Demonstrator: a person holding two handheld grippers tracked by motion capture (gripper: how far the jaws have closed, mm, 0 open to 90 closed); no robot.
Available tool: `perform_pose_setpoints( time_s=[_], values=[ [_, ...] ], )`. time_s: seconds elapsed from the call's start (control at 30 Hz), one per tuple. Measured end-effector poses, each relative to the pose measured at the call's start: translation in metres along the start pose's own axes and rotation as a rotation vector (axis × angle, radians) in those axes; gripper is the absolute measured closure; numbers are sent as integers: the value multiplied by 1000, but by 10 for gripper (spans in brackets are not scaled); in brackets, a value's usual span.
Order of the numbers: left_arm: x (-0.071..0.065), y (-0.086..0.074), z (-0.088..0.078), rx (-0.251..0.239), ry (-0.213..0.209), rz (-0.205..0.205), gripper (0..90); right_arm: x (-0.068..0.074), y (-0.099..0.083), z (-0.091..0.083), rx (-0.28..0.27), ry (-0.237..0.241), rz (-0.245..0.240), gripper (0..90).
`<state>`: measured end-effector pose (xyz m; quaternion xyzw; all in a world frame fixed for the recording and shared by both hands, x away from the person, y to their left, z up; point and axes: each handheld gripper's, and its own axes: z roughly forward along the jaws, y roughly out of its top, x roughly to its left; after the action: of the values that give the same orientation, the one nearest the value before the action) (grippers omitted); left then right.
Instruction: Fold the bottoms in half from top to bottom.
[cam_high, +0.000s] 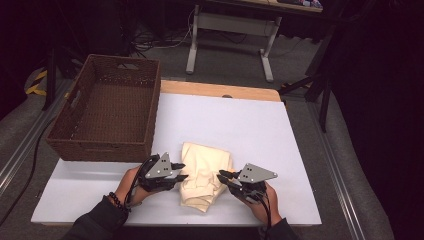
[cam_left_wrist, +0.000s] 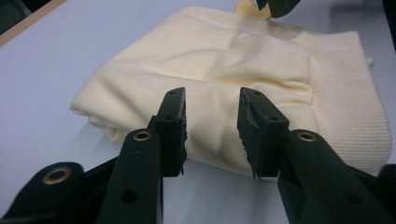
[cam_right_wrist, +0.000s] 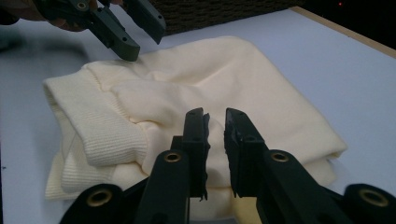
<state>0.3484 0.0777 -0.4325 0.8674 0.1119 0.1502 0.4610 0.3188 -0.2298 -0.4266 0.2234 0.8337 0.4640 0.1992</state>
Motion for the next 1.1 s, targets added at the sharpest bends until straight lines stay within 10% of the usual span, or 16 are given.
perform_pose_setpoints(
  time_s=[0.37, 0.8, 1.1],
  values=[
    [0, 2, -5, -34, 32, 28, 398, -5, 2, -5, -9, -31, 11, 556],
    [3, 0, -12, -108, 59, -31, 173, -10, 1, -18, -115, -166, 54, 184],
    [3, -8, -22, -138, 115, -62, 98, -14, -3, -27, -145, -233, 86, 105]
  ],
)
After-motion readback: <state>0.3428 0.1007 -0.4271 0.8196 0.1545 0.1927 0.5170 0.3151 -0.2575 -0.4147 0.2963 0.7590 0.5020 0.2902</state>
